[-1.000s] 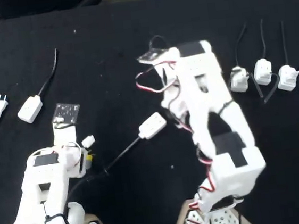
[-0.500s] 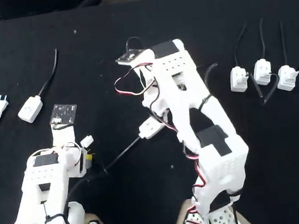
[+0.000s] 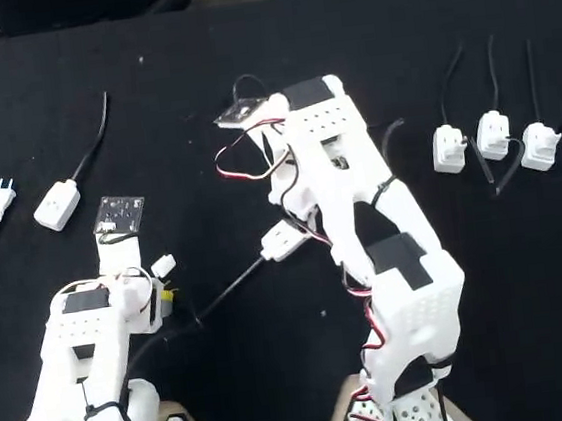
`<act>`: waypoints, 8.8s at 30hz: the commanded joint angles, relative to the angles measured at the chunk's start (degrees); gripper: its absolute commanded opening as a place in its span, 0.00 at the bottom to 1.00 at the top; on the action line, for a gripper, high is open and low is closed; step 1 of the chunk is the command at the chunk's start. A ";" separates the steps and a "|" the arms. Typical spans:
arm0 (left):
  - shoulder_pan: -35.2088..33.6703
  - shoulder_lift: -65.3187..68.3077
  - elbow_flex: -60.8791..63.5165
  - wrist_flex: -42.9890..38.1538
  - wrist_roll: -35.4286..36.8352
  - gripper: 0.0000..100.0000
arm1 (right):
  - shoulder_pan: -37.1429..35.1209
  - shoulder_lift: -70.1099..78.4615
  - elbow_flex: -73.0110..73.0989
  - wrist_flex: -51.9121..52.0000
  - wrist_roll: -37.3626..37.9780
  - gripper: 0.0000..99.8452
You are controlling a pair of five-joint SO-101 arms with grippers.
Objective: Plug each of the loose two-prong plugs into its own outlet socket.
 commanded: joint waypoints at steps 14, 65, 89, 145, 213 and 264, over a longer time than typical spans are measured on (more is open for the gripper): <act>0.13 -0.09 -0.31 0.53 0.35 0.21 | -0.26 1.54 -8.66 2.20 -7.65 0.01; 0.13 -0.09 -0.31 0.26 0.35 0.21 | 2.73 9.45 -9.36 1.14 -8.62 0.01; 0.13 -0.09 -0.31 0.35 0.35 0.21 | 0.44 16.66 -14.02 1.58 -16.09 0.01; 0.13 -0.09 -0.40 0.26 0.35 0.21 | -2.11 -7.78 15.60 -17.76 -16.09 0.01; 0.13 -0.09 -0.40 0.18 0.26 0.21 | -2.46 -24.84 46.73 -48.53 -15.82 0.22; 0.13 -0.09 -0.22 0.26 0.00 0.21 | -12.04 -40.84 33.10 -29.01 5.36 0.22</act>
